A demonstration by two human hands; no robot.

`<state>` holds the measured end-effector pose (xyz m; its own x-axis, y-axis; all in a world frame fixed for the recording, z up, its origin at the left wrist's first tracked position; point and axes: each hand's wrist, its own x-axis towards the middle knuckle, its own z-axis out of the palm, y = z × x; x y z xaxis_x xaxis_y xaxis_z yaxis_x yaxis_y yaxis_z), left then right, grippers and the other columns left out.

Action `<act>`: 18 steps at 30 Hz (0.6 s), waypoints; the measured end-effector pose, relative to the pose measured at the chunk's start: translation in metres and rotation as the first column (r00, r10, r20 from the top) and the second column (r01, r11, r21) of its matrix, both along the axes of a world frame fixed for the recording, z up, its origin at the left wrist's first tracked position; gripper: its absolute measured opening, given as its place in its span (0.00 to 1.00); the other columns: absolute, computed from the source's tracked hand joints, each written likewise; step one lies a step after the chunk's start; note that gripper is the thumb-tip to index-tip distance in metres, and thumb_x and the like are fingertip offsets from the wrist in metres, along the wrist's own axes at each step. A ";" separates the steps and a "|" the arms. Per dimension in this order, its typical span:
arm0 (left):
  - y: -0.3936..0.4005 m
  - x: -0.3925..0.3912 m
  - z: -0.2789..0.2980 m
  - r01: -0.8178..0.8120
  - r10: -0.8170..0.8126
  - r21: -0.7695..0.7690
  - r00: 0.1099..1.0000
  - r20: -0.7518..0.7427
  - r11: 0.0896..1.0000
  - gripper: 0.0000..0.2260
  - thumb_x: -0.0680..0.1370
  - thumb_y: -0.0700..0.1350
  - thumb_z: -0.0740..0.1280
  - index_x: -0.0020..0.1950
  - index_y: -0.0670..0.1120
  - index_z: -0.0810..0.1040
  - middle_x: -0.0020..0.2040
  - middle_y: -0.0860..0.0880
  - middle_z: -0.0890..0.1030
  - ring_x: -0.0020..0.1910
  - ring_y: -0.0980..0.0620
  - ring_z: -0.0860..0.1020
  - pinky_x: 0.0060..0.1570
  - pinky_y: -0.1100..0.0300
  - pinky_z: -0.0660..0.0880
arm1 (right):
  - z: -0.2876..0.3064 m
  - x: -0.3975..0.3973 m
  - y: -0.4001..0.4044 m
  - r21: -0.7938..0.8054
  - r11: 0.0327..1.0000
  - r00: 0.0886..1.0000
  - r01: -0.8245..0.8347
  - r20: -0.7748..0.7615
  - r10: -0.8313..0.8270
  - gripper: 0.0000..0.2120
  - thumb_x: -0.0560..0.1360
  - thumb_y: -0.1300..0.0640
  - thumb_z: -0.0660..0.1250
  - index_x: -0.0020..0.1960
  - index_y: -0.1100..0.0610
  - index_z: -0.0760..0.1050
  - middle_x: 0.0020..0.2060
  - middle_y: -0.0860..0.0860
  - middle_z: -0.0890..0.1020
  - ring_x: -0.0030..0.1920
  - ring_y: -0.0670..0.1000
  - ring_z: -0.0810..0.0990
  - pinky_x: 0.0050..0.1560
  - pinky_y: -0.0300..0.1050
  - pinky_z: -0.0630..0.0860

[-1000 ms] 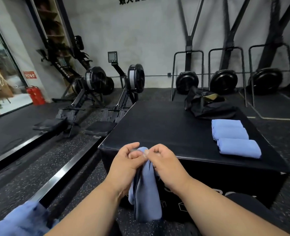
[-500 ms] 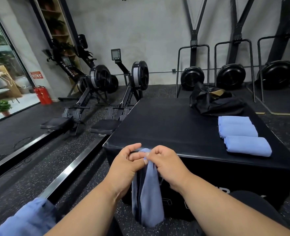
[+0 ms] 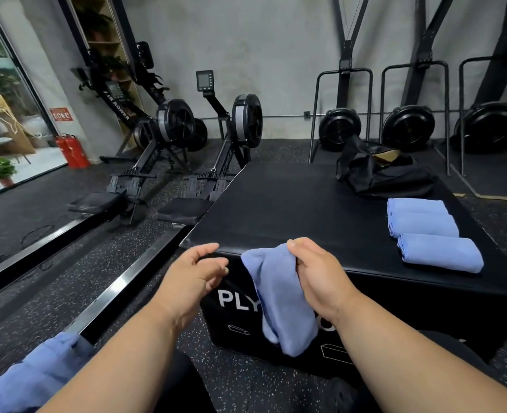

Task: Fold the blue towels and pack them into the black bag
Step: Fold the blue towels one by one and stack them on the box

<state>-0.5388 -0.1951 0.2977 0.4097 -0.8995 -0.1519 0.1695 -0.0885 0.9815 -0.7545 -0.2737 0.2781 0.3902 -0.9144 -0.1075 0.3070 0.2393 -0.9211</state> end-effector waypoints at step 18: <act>-0.022 -0.014 0.027 0.100 -0.091 -0.213 0.994 0.053 0.972 0.12 0.76 0.39 0.74 0.56 0.54 0.87 0.43 0.52 0.82 0.47 0.52 0.78 0.55 0.53 0.73 | -0.001 0.017 0.006 -0.131 0.991 0.975 -0.022 -0.220 -0.008 0.08 0.84 0.50 0.66 0.47 0.51 0.75 0.46 0.49 0.83 0.50 0.50 0.80 0.64 0.56 0.77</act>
<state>-0.5526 -0.2173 0.3243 0.3226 -0.9443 0.0654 0.1283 0.1121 0.9854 -0.7377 -0.2678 0.2773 0.3767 -0.9237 -0.0702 0.0920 0.1128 -0.9893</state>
